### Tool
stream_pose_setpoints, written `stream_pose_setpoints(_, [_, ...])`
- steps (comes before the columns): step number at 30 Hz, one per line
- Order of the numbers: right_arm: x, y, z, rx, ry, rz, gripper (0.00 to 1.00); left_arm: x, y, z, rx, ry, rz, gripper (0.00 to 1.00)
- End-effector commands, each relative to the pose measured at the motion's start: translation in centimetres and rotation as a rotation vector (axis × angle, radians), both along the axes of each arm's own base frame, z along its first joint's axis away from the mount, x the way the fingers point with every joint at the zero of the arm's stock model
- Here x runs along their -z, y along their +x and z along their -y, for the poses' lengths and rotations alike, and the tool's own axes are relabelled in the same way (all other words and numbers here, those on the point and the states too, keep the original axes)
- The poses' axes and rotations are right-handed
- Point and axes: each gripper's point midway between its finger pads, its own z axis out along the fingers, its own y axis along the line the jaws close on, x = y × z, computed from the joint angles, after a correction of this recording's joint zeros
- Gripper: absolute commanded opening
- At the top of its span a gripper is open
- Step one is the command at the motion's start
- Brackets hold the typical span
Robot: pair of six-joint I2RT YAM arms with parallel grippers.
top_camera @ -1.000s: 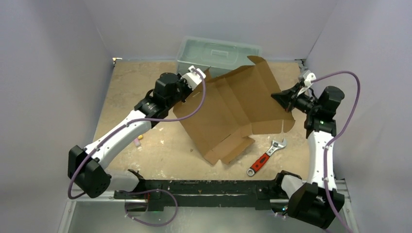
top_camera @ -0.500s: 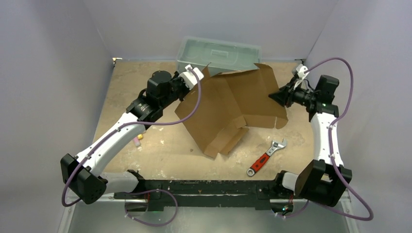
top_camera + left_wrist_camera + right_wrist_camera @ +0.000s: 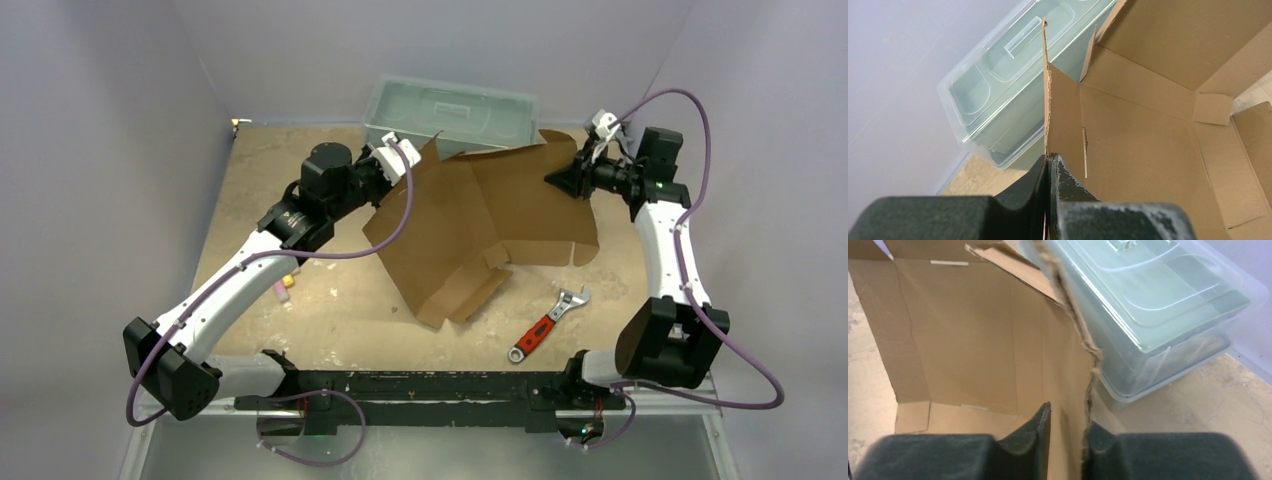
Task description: Fold the paper box
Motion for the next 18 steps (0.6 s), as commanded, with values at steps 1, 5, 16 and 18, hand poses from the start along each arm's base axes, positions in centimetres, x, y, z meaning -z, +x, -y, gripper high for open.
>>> stream_pose_setpoints(1, [-0.6, -0.5, -0.5, -0.038, -0.035, 0.043, 0.13, -3.1, -0.4, -0.1, 0.015, -0.039, 0.066, 0.00])
stream_pose_setpoints(5, [-1.4, -1.9, -1.2, -0.084, -0.028, 0.095, 0.00, -3.2, -0.3, -0.9, -0.030, -0.047, 0.071, 0.00])
stream_pose_setpoints(16, [-7.4, -6.0, -2.0, 0.055, 0.202, 0.027, 0.00, -5.1, -3.1, -6.6, -0.365, -0.438, -0.070, 0.81])
stream_pose_setpoints(18, [-8.1, -6.6, -2.4, 0.036, 0.225, -0.016, 0.00, -6.8, -4.2, -8.1, -0.418, -0.500, -0.070, 0.88])
